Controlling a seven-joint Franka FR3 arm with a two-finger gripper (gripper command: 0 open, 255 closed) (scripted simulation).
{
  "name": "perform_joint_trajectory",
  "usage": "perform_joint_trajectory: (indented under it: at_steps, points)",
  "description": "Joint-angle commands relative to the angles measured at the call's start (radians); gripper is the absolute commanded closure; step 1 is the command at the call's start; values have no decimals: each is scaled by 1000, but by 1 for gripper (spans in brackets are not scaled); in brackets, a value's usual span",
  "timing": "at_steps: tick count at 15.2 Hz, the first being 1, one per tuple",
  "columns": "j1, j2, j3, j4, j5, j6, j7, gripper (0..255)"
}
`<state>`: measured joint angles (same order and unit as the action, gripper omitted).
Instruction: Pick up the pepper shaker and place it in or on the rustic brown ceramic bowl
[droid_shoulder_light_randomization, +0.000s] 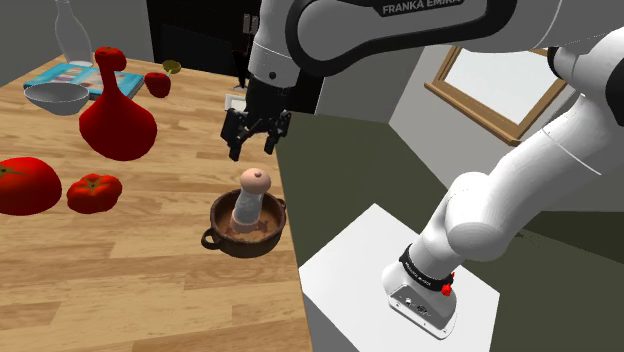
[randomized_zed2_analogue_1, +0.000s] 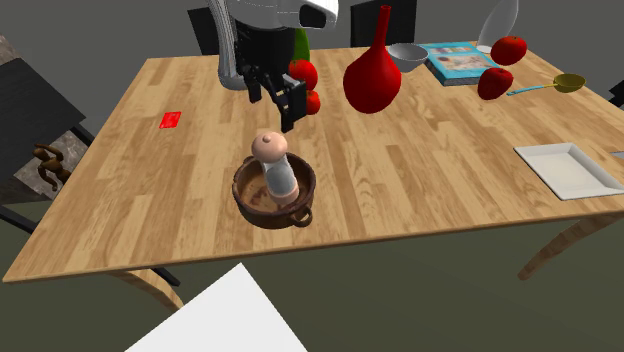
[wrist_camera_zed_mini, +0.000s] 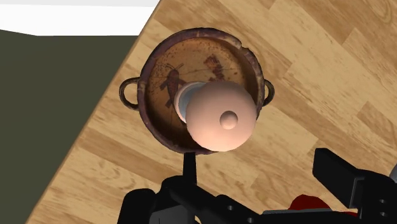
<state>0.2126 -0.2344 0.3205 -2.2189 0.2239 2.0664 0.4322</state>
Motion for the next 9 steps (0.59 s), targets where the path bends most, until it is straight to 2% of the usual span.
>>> perform_joint_trajectory:
  at_steps: [1,2,6,9]
  points:
    - [0,0,0,0,0,0,0,0]
    - [0,0,0,0,0,0,0,0]
    - [-8,-37,-19,91,-4,-129,-1,0]
    - [-8,-37,-19,91,-4,-129,-1,0]
